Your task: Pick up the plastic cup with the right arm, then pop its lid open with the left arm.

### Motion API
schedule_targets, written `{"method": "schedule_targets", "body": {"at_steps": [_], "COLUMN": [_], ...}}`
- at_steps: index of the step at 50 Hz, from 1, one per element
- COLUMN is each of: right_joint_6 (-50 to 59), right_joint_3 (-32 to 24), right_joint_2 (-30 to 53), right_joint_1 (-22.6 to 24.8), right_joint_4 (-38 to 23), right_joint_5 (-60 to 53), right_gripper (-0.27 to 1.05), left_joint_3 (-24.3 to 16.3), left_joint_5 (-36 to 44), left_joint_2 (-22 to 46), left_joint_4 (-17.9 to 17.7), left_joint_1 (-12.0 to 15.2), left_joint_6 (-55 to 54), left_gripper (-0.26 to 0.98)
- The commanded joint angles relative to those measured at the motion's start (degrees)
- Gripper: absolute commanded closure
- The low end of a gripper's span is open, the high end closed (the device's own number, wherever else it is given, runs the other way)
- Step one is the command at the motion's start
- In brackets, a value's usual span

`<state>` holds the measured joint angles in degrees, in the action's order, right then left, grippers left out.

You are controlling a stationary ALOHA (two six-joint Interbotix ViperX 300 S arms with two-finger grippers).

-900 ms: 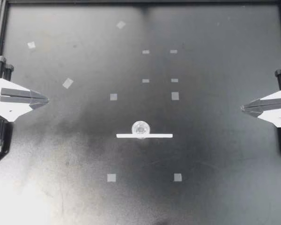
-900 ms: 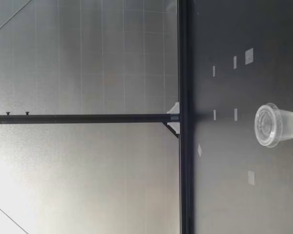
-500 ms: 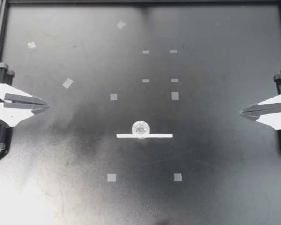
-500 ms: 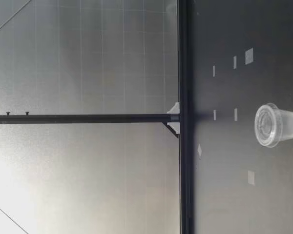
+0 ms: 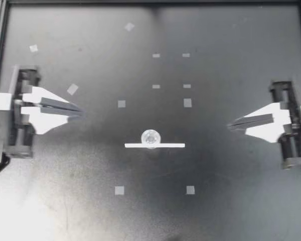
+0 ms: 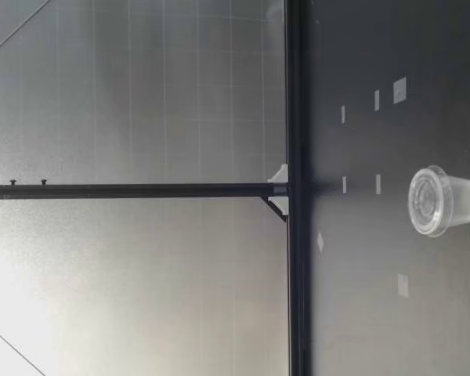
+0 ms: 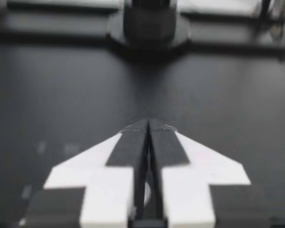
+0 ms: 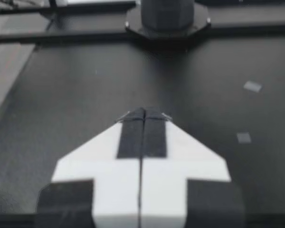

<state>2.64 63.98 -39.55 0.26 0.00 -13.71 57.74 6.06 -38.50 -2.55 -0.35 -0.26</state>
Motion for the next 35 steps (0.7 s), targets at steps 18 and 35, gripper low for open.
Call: {"method": "schedule_targets", "body": {"at_steps": [18,35], "right_joint_6": [2.7,2.8], "right_joint_3": [-2.0,-4.6], "right_joint_2": [13.9,28.2], "right_joint_1": [0.0,0.0], "right_joint_4": [0.0,0.0], "right_joint_5": [-8.9,-14.4], "right_gripper": [0.58,0.22], "left_joint_3": [-4.4,-7.2], "left_joint_5": [2.9,5.1], "left_joint_2": [16.3,29.2], "left_joint_4": [0.0,0.0], "left_joint_1": [1.1,3.4], "left_joint_6": [0.3,0.9], "left_gripper": [0.65,0.65]}}
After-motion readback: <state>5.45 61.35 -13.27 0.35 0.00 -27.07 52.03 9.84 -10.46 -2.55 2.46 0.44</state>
